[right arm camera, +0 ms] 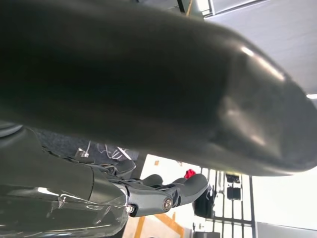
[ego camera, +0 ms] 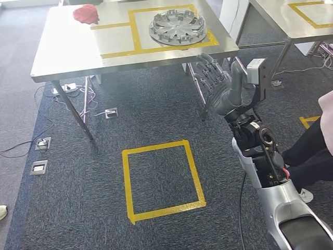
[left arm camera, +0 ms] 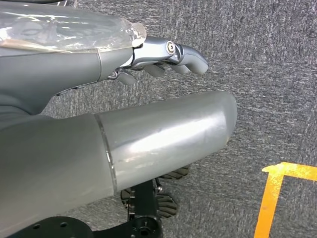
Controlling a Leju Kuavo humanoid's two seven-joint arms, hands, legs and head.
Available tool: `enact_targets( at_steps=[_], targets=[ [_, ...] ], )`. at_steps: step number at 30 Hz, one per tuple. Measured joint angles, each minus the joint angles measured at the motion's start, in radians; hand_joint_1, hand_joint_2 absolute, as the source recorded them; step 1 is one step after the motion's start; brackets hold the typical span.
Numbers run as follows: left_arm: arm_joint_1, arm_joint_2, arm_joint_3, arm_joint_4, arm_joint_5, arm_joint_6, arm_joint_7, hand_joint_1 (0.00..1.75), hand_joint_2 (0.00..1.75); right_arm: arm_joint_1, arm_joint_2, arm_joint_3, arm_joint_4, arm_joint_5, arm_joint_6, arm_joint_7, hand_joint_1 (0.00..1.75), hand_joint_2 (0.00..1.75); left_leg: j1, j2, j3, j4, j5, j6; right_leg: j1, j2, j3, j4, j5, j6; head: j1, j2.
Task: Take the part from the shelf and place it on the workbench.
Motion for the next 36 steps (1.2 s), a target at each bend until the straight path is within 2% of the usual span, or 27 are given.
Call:
enact_targets(
  at_steps=[12, 17, 19, 20, 21, 23, 24, 25, 26, 28, 29, 30, 32, 34, 35, 36],
  targets=[
    [0.000, 0.000, 0.000, 0.000, 0.002, 0.001, 0.000, 0.00, 0.00, 0.000, 0.000, 0.000, 0.000, -0.001, 0.002, 0.004, 0.00, 0.00, -0.001, 0.000, -0.001, 0.001, -0.001, 0.000, -0.001, 0.000, 0.000, -0.001, 0.000, 0.000, 0.000, 0.000],
    [0.000, 0.004, 0.000, 0.000, 0.002, 0.001, 0.000, 0.00, 0.00, -0.001, 0.000, 0.000, 0.000, -0.001, 0.003, 0.004, 0.00, 0.00, -0.005, -0.001, -0.003, 0.007, -0.007, 0.013, -0.005, 0.000, 0.001, -0.003, 0.000, 0.009, -0.004, 0.000],
    [0.000, 0.005, 0.000, 0.000, 0.002, 0.001, 0.000, 0.00, 0.00, -0.003, 0.000, -0.001, -0.003, -0.001, 0.004, 0.004, 0.00, 0.00, 0.001, 0.001, 0.005, -0.008, -0.002, 0.018, -0.004, 0.000, 0.000, 0.002, -0.007, 0.014, -0.004, 0.000],
    [-0.001, 0.005, 0.000, 0.000, 0.003, 0.001, 0.000, 0.00, 0.00, -0.005, 0.000, -0.001, -0.004, -0.002, 0.005, 0.003, 0.00, 0.00, 0.005, 0.002, 0.011, -0.016, 0.001, 0.021, -0.004, 0.000, -0.010, 0.027, -0.022, 0.018, -0.001, 0.000],
    [-0.001, 0.005, 0.000, 0.000, 0.003, 0.001, 0.000, 0.00, 0.00, -0.005, 0.000, -0.002, -0.005, -0.002, 0.005, 0.003, 0.00, 0.00, 0.009, 0.004, 0.016, -0.023, 0.003, 0.023, -0.005, 0.000, -0.032, 0.075, -0.048, 0.022, 0.002, 0.000],
    [-0.001, 0.005, 0.000, 0.000, 0.003, 0.001, 0.000, 0.00, 0.00, -0.003, 0.000, -0.003, -0.006, -0.002, 0.006, 0.002, 0.00, 0.00, 0.009, 0.006, 0.019, -0.024, 0.001, 0.025, -0.010, 0.000, -0.106, 0.223, -0.112, 0.030, 0.010, 0.000],
    [0.000, 0.004, 0.000, 0.000, 0.004, 0.001, 0.000, 0.00, 0.00, 0.000, 0.000, -0.003, -0.005, -0.002, 0.006, 0.002, 0.00, 0.00, 0.010, 0.006, 0.020, -0.023, 0.000, 0.025, -0.013, 0.000, -0.141, 0.284, -0.129, 0.034, 0.013, 0.000],
    [0.001, 0.004, 0.000, 0.000, 0.005, 0.001, 0.000, 0.00, 0.00, 0.003, 0.000, -0.003, -0.005, -0.002, 0.006, 0.002, 0.00, 0.00, 0.012, 0.006, 0.021, -0.022, -0.003, 0.023, -0.016, 0.000, -0.161, 0.311, -0.126, 0.038, 0.016, 0.000],
    [0.002, 0.003, 0.000, 0.000, 0.005, 0.001, 0.000, 0.00, 0.00, 0.004, 0.000, -0.003, -0.005, -0.002, 0.007, 0.001, 0.00, 0.00, 0.014, 0.006, 0.023, -0.019, -0.006, 0.019, -0.020, -0.001, -0.160, 0.295, -0.101, 0.043, 0.018, 0.000],
    [0.003, 0.002, 0.000, 0.000, 0.006, 0.001, 0.000, 0.00, 0.00, 0.002, 0.000, -0.003, -0.005, -0.002, 0.009, 0.000, 0.00, 0.00, 0.021, 0.006, 0.029, -0.008, -0.018, 0.007, -0.030, -0.004, -0.108, 0.163, -0.016, 0.051, 0.025, 0.000],
    [0.002, 0.003, 0.000, 0.000, 0.006, 0.001, 0.000, 0.00, 0.00, 0.001, 0.000, -0.003, -0.005, -0.002, 0.010, 0.000, 0.00, 0.00, 0.021, 0.005, 0.029, -0.001, -0.025, 0.000, -0.030, -0.005, -0.079, 0.098, 0.012, 0.054, 0.029, 0.000],
    [0.002, 0.004, 0.000, 0.000, 0.006, 0.001, 0.000, 0.00, 0.00, -0.001, 0.000, -0.003, -0.005, -0.002, 0.012, -0.001, 0.00, 0.00, 0.020, 0.004, 0.027, 0.007, -0.030, -0.007, -0.031, -0.004, -0.061, 0.054, 0.027, 0.051, 0.033, 0.000],
    [0.001, 0.005, 0.000, 0.001, 0.006, 0.001, 0.001, 0.00, 0.00, -0.001, 0.000, -0.003, -0.005, -0.002, 0.013, -0.003, 0.00, 0.00, 0.017, 0.005, 0.021, 0.013, -0.033, -0.019, -0.026, 0.002, -0.057, 0.039, 0.023, 0.036, 0.032, 0.000],
    [0.001, 0.006, 0.000, 0.001, 0.006, 0.001, 0.001, 0.00, 0.00, -0.002, 0.000, -0.004, -0.005, -0.002, 0.013, -0.004, 0.00, 0.00, 0.020, 0.007, 0.020, 0.017, -0.037, -0.028, -0.026, 0.006, -0.060, 0.040, 0.022, 0.017, 0.024, 0.000],
    [0.001, 0.006, 0.000, 0.000, 0.006, 0.001, 0.001, 0.00, 0.00, -0.003, 0.000, -0.004, -0.006, -0.002, 0.014, -0.005, 0.00, 0.00, 0.021, 0.007, 0.014, 0.033, -0.049, -0.032, -0.027, 0.007, -0.059, 0.040, 0.022, 0.010, 0.018, 0.000],
    [0.000, 0.006, 0.000, 0.000, 0.006, 0.001, 0.001, 0.00, 0.00, -0.005, 0.000, -0.004, -0.006, -0.002, 0.014, -0.006, 0.00, 0.00, 0.021, 0.007, -0.005, 0.072, -0.071, -0.034, -0.027, 0.007, -0.057, 0.039, 0.022, 0.004, 0.011, 0.000]
  ],
)
